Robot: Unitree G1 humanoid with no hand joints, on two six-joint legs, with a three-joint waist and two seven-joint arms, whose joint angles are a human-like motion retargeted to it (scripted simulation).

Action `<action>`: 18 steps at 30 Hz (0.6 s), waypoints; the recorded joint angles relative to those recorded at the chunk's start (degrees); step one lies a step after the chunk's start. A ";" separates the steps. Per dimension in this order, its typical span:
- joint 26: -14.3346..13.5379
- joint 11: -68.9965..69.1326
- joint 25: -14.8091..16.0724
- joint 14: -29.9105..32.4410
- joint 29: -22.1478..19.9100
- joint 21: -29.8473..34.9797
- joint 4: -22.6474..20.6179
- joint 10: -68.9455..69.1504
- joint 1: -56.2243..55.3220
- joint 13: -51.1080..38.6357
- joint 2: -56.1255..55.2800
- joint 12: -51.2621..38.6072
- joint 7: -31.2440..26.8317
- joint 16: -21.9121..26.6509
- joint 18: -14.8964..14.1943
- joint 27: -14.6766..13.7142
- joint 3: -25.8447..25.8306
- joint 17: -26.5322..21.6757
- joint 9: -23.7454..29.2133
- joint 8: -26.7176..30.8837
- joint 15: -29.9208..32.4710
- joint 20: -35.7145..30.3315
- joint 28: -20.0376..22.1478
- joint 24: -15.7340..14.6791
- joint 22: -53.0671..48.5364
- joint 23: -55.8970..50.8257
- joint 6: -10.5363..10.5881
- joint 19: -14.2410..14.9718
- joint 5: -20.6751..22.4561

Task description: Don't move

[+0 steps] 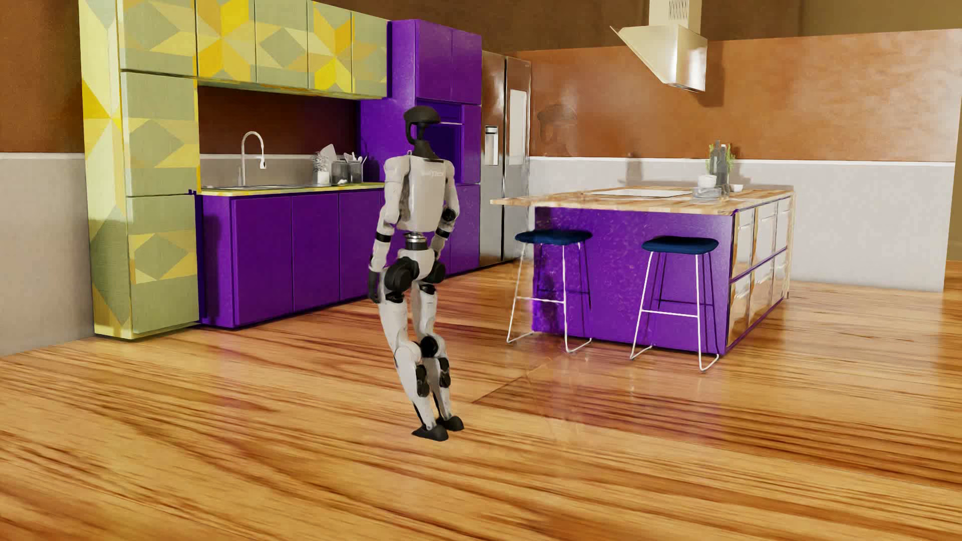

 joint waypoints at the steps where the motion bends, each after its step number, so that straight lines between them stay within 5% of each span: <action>1: 0.00 0.01 0.00 0.10 0.00 0.24 -0.12 -0.02 -0.36 -0.18 -0.40 0.32 0.00 -0.09 0.00 0.00 -0.08 -0.05 -0.53 0.00 -0.08 0.47 0.00 0.00 0.03 0.32 -0.06 0.00 -0.21; 18: 0.00 -0.02 0.00 0.00 0.00 0.94 -0.06 -0.17 -0.19 -0.32 -0.42 -0.47 0.00 -0.25 0.00 0.00 0.01 0.15 0.01 0.00 -0.40 -0.54 0.00 0.00 -0.13 0.31 0.51 0.00 -0.06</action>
